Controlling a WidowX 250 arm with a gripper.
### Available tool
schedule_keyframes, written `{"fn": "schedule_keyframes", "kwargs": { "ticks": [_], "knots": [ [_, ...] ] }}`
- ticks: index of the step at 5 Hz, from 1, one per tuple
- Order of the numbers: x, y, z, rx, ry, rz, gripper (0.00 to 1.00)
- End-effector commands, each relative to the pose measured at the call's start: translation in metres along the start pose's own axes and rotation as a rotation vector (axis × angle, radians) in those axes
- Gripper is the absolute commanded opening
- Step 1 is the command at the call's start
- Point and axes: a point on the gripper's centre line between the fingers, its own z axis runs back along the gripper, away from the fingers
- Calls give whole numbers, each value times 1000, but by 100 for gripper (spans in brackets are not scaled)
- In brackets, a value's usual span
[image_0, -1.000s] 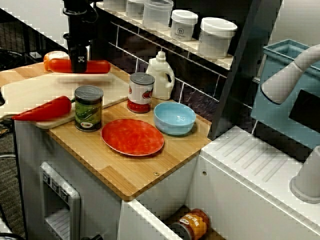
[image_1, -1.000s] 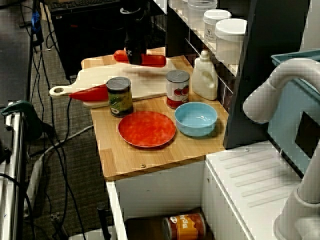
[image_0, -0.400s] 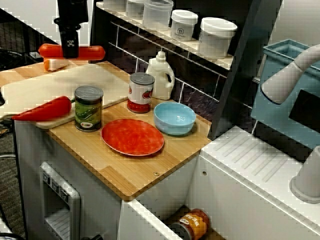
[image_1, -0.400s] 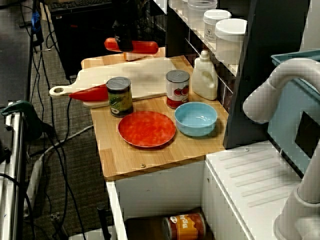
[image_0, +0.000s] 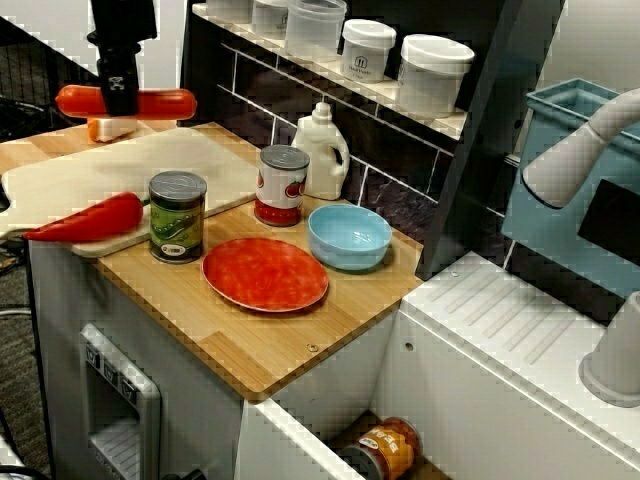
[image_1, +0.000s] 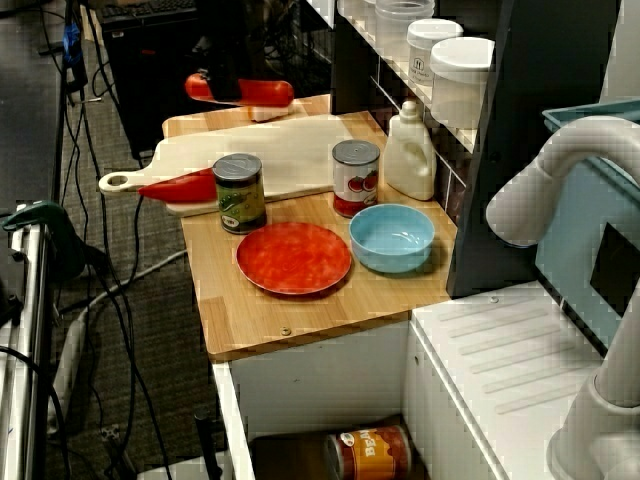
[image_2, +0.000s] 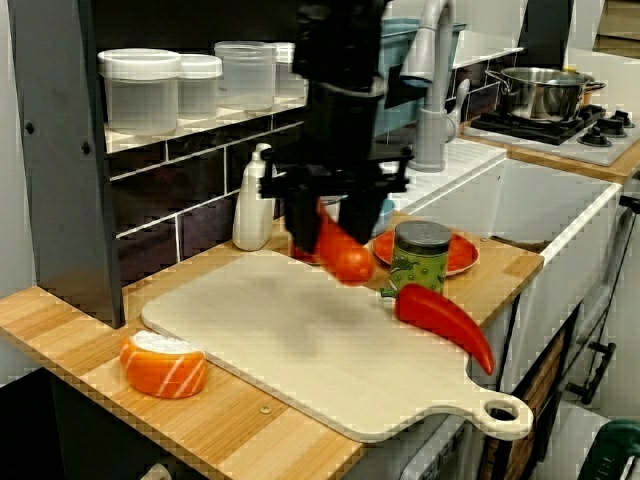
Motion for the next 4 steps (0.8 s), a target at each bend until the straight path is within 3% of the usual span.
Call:
{"fn": "schedule_keyframes", "kwargs": {
  "ticks": [1, 4],
  "knots": [
    [-11, -19, 29, 57, -37, -49, 0],
    [-1, -64, 33, 79, -46, -60, 0]
  ]
}}
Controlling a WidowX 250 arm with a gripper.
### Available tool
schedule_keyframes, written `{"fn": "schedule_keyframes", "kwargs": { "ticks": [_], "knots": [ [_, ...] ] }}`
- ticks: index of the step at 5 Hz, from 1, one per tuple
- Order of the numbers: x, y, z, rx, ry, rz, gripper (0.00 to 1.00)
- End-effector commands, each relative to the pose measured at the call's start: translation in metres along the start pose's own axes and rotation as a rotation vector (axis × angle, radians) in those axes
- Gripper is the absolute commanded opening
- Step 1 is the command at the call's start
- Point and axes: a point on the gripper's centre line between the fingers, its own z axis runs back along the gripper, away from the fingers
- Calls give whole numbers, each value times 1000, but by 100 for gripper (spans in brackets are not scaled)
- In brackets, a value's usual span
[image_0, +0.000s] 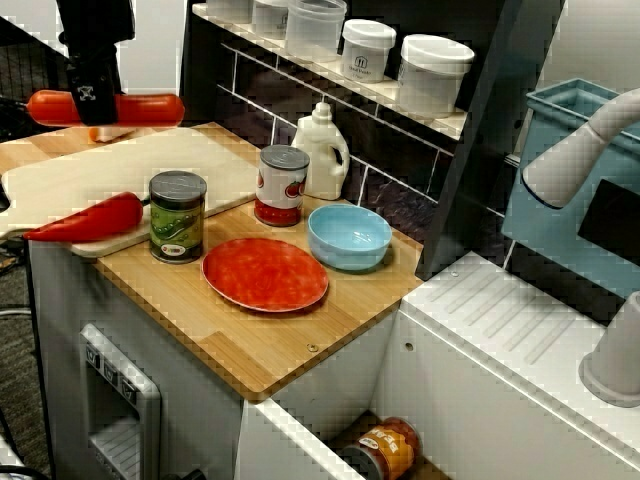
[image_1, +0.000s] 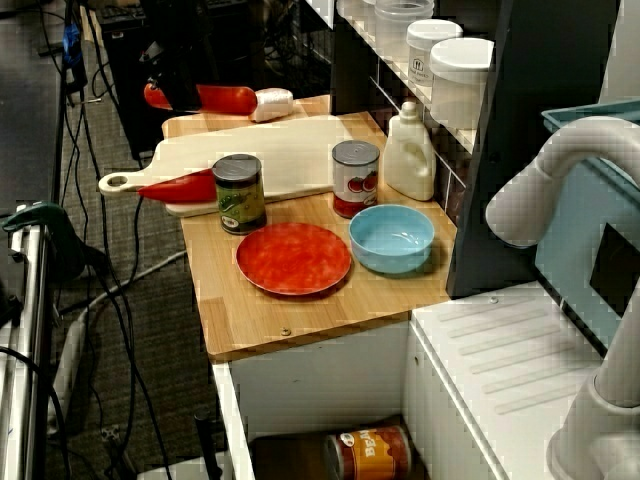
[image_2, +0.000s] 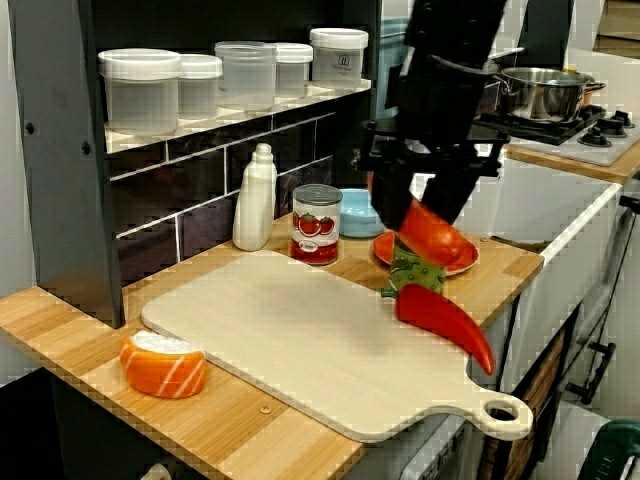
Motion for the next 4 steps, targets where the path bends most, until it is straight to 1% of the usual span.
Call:
{"fn": "schedule_keyframes", "kwargs": {
  "ticks": [1, 2, 3, 4],
  "knots": [
    [18, -25, 15, 70, -17, -15, 0],
    [27, -38, 14, 82, -17, -16, 0],
    [37, -52, 13, 82, -17, -26, 0],
    [52, -60, 12, 78, -10, -38, 0]
  ]
}}
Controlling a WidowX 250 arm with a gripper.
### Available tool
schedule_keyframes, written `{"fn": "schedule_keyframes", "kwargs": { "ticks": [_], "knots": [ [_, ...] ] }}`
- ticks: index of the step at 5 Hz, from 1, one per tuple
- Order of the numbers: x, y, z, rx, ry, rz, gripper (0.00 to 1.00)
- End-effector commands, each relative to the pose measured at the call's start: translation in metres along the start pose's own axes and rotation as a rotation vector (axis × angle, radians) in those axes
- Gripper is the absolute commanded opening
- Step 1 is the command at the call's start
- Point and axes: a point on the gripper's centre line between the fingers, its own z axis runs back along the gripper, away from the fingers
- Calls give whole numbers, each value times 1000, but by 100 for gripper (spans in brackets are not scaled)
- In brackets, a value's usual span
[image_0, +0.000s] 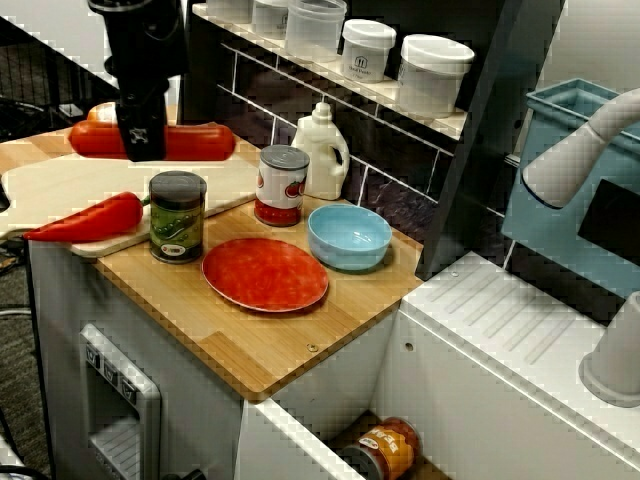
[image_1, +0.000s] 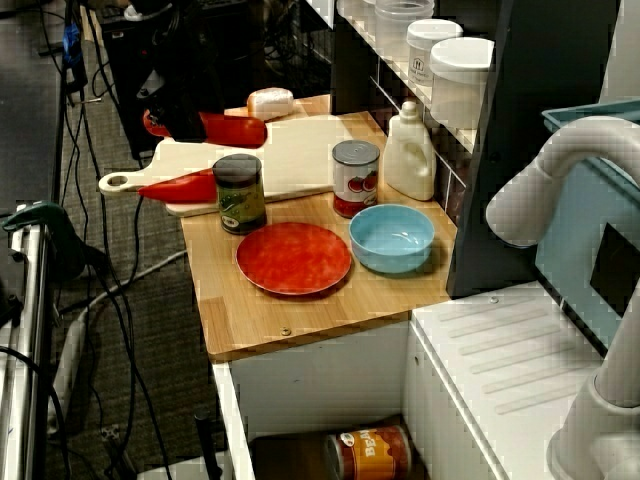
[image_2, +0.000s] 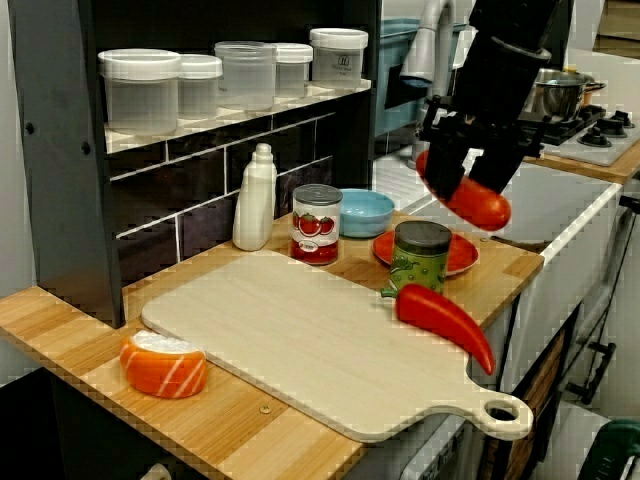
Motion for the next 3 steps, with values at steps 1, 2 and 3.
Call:
{"fn": "schedule_keyframes", "kwargs": {
  "ticks": [1, 2, 3],
  "knots": [
    [31, -5, 13, 4, -13, -18, 0],
    [45, -5, 17, 2, -10, -19, 0],
    [58, 2, 18, -5, -9, -1, 0]
  ]
}}
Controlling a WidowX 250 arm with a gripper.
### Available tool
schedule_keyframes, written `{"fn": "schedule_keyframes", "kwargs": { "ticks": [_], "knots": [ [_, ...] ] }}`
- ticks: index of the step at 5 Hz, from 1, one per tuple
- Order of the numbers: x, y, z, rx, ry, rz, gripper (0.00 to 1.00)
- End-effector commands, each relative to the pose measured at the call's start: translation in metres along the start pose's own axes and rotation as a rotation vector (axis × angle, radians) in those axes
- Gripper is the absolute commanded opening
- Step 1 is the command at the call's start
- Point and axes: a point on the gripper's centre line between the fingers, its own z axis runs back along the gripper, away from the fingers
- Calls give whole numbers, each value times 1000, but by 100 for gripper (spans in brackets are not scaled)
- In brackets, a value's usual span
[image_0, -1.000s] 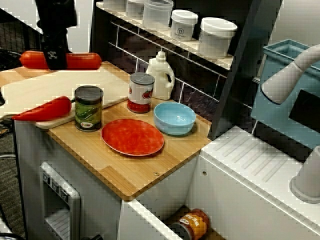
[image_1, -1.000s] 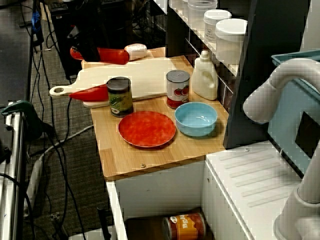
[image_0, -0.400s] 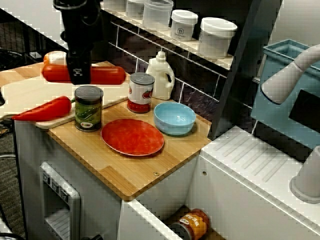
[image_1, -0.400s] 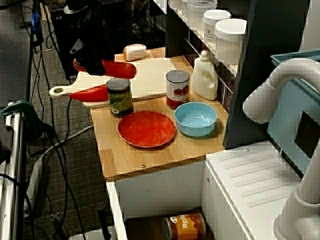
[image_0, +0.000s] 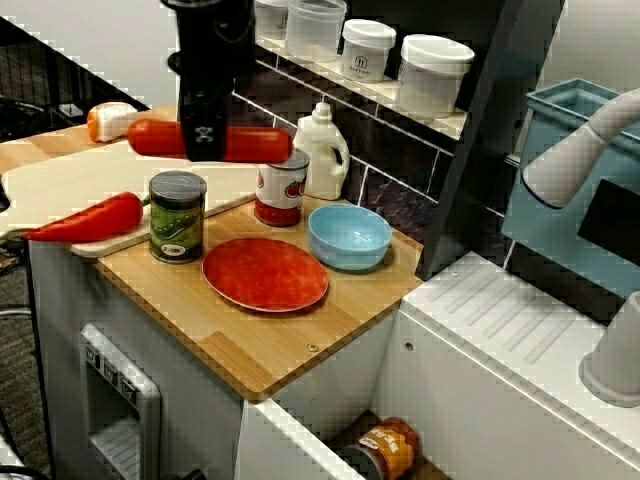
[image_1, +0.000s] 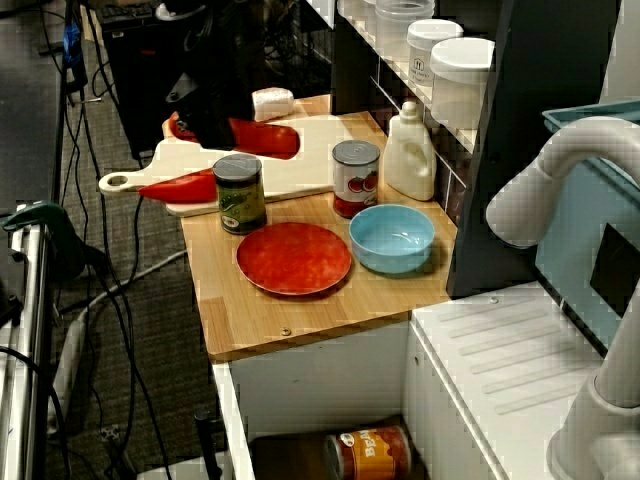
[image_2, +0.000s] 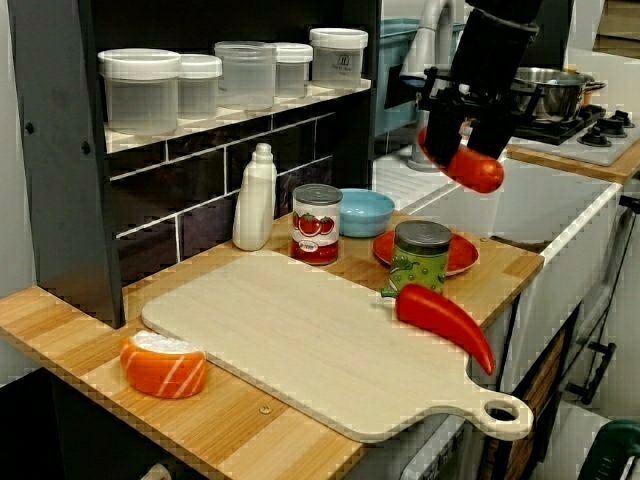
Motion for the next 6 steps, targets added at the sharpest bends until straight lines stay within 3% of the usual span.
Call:
{"fn": "schedule_keyframes", "kwargs": {
  "ticks": [1, 3, 6],
  "knots": [
    [32, 23, 13, 8, -30, 39, 0],
    [47, 38, 8, 24, -41, 75, 0],
    [42, 38, 2, 10, -77, 129, 0]
  ]
}}
